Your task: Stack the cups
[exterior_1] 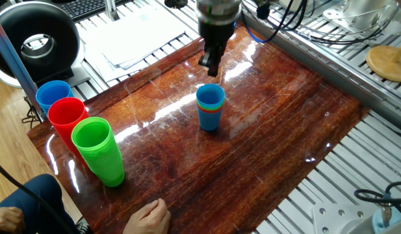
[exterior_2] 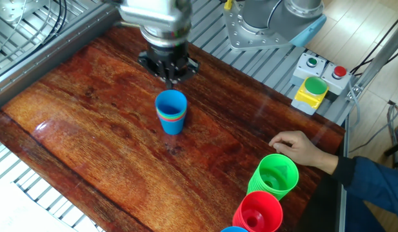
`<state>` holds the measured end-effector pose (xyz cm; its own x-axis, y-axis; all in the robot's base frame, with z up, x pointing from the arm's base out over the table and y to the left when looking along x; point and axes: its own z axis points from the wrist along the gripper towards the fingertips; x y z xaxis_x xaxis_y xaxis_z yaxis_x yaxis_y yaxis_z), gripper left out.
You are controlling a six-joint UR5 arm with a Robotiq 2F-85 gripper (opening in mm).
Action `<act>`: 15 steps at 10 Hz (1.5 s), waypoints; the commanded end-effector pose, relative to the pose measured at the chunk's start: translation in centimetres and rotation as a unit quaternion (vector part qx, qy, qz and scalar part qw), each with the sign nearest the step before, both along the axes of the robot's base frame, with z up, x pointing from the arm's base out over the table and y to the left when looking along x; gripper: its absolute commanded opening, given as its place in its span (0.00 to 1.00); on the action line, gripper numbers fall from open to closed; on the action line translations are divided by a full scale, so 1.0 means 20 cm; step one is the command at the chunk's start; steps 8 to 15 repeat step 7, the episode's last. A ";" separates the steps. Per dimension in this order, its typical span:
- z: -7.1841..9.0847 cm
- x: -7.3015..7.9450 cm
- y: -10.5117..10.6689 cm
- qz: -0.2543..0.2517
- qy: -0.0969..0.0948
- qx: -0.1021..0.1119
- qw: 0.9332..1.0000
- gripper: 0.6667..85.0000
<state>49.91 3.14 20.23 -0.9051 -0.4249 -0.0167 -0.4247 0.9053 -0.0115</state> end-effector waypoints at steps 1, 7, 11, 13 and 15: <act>0.08 0.02 -0.07 -0.006 -0.003 0.017 1.000 0.01; 0.09 0.02 -0.03 0.001 -0.001 0.031 1.000 0.01; 0.09 0.02 -0.03 0.001 -0.001 0.031 1.000 0.01; 0.09 0.02 -0.03 0.001 -0.001 0.031 1.000 0.01; 0.09 0.02 -0.03 0.001 -0.001 0.031 1.000 0.01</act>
